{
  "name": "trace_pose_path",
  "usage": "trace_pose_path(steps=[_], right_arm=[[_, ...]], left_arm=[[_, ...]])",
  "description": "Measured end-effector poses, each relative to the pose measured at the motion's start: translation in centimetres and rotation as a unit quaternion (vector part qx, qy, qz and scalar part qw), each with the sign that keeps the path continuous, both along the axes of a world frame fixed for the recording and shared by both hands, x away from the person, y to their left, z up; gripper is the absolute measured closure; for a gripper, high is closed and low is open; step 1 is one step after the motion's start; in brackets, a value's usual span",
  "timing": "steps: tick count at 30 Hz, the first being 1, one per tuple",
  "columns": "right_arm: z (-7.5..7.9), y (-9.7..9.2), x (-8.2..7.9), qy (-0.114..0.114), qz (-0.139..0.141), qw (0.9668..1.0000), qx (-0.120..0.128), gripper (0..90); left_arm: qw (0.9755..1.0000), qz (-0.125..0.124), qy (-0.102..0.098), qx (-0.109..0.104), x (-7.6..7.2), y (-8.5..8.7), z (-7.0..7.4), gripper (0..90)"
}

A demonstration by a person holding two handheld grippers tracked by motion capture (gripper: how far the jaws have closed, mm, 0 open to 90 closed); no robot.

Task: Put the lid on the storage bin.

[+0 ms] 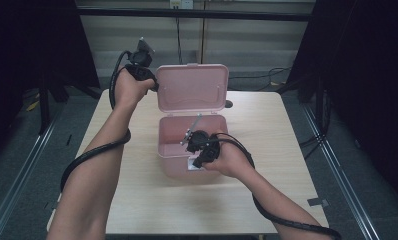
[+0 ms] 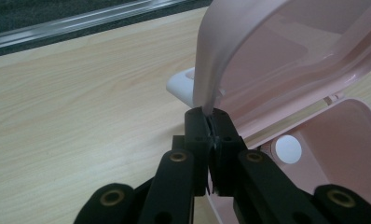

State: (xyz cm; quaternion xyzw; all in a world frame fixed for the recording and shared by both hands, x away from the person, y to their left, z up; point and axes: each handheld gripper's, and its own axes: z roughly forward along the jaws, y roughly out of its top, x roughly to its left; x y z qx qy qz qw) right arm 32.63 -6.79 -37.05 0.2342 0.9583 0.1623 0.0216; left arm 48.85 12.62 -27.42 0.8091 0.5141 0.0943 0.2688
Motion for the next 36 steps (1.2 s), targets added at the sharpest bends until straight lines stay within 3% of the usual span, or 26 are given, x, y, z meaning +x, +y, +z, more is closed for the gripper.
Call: trace_pose_path(steps=[36], right_arm=[[0.0,0.1,0.4,0.005,-0.016,0.9998,0.004,90.0]], left_arm=[[0.9999,-0.012,-0.007,-0.005,-2.6,0.4,0.1,86.5]])
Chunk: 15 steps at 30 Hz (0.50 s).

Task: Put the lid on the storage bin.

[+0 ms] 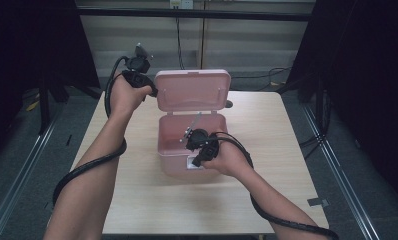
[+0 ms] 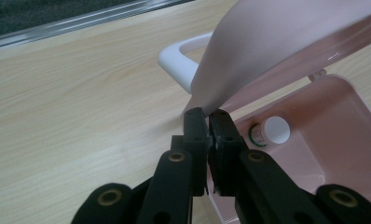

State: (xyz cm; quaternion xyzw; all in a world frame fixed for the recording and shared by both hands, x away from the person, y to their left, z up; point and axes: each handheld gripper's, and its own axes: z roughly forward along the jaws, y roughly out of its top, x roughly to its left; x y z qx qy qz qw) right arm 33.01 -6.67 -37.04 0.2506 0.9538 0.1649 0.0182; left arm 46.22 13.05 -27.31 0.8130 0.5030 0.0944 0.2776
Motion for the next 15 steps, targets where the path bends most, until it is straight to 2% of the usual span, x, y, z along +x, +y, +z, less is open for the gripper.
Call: trace_pose_path(steps=[4,6,7,8,10,15], right_arm=[[0.00,-0.10,0.03,0.003,-0.004,1.0000,0.004,90.0],[-0.01,-0.17,0.09,0.004,-0.005,0.9999,0.008,90.0],[-0.01,-0.21,0.14,0.004,-0.006,0.9999,0.010,90.0],[-0.04,-0.23,0.18,0.006,-0.008,0.9999,0.012,90.0],[-0.04,-0.33,0.22,0.009,-0.008,0.9998,0.016,90.0],[-0.06,-0.41,0.28,0.012,-0.011,0.9997,0.018,90.0]], left_arm=[[1.0000,-0.001,0.004,0.004,-0.20,0.05,-0.13,86.8],[0.9999,-0.005,0.014,-0.005,-0.25,0.13,-0.33,89.8],[0.9999,-0.001,0.008,-0.009,-0.31,0.11,-0.39,89.7],[1.0000,-0.002,0.002,-0.003,-0.35,0.10,-0.43,89.3],[0.9999,-0.006,0.012,-0.007,-0.33,0.02,-0.65,89.4],[0.9999,-0.004,0.010,-0.003,-0.26,0.13,-0.55,90.0]])
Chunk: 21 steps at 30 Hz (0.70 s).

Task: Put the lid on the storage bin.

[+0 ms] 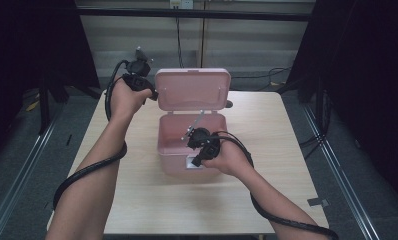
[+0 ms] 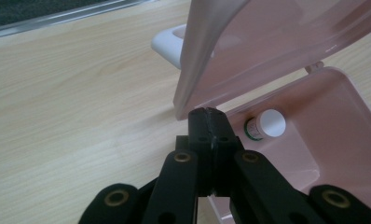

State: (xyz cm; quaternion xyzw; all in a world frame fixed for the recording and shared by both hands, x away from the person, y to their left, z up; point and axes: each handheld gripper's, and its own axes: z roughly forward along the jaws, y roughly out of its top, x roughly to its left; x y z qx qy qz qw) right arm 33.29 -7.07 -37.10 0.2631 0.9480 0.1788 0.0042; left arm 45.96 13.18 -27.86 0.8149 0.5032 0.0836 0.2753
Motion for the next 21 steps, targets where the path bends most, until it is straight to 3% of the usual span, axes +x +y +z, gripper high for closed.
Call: trace_pose_path(steps=[9,12,13,14,15,17,21], right_arm=[[0.0,0.0,0.1,0.000,0.001,1.0000,0.000,90.0],[0.0,0.0,0.1,-0.001,0.004,1.0000,0.000,90.0],[0.0,0.1,0.1,0.000,0.003,1.0000,-0.001,90.0],[0.0,0.1,0.1,0.000,0.004,1.0000,-0.001,90.0],[0.0,0.1,0.1,0.002,0.002,1.0000,-0.001,90.0],[0.0,0.1,0.1,0.000,0.004,1.0000,-0.002,90.0],[-0.1,0.0,0.3,0.004,0.004,1.0000,0.005,90.0]], left_arm=[[0.9999,0.000,0.009,-0.010,0.2,0.1,0.0,90.0],[0.9999,0.006,0.004,-0.010,0.4,0.1,0.0,90.0],[0.9998,0.013,0.001,-0.018,0.6,0.1,-0.2,83.2],[0.9996,0.016,-0.014,-0.015,0.8,0.1,-0.3,70.2],[0.9993,0.017,-0.032,-0.008,1.1,0.2,-0.3,63.5],[0.9989,0.018,-0.043,-0.005,1.8,0.2,-0.5,58.8],[0.9986,0.023,-0.049,-0.002,3.3,-0.1,-1.0,62.3]])
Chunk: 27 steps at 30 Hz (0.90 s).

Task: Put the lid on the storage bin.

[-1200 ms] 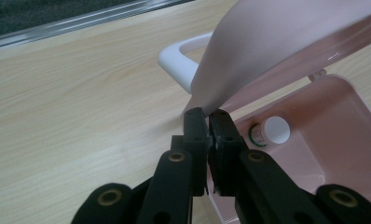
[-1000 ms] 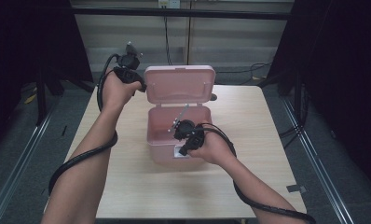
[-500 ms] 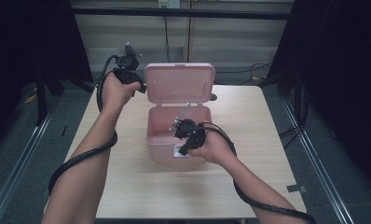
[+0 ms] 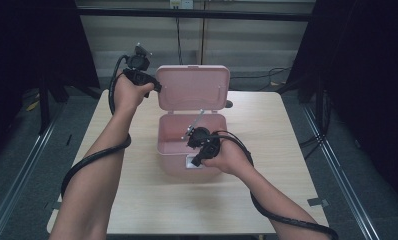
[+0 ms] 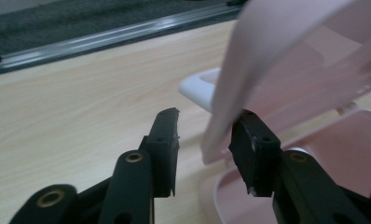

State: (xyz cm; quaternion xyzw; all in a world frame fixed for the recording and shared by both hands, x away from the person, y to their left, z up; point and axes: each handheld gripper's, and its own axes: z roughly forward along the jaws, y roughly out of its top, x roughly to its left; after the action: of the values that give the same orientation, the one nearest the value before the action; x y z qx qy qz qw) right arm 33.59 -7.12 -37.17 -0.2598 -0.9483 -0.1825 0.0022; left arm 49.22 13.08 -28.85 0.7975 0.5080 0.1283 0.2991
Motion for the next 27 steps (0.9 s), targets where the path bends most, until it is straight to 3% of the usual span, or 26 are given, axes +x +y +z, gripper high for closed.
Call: trace_pose_path(steps=[2,4,9,16,27], right_arm=[[0.0,0.1,0.0,0.002,0.000,1.0000,-0.001,90.0],[-0.1,0.0,0.2,0.007,0.000,1.0000,0.006,90.0],[-0.2,0.0,0.5,0.012,-0.001,0.9999,0.011,90.0],[-0.1,0.1,0.6,0.012,-0.006,0.9999,0.006,90.0],[-0.1,0.1,0.5,0.014,-0.024,0.9995,0.013,90.0]], left_arm=[[0.9995,-0.001,0.016,-0.028,0.6,-0.2,-0.1,75.1],[0.9998,-0.002,0.016,-0.010,0.8,-0.7,0.0,83.4],[0.9995,0.001,0.030,0.013,0.6,-1.3,0.6,85.3],[0.9992,0.000,0.033,0.024,-0.6,-1.3,0.9,85.8],[0.9992,-0.009,0.009,0.038,-2.9,-1.3,0.6,85.9]])
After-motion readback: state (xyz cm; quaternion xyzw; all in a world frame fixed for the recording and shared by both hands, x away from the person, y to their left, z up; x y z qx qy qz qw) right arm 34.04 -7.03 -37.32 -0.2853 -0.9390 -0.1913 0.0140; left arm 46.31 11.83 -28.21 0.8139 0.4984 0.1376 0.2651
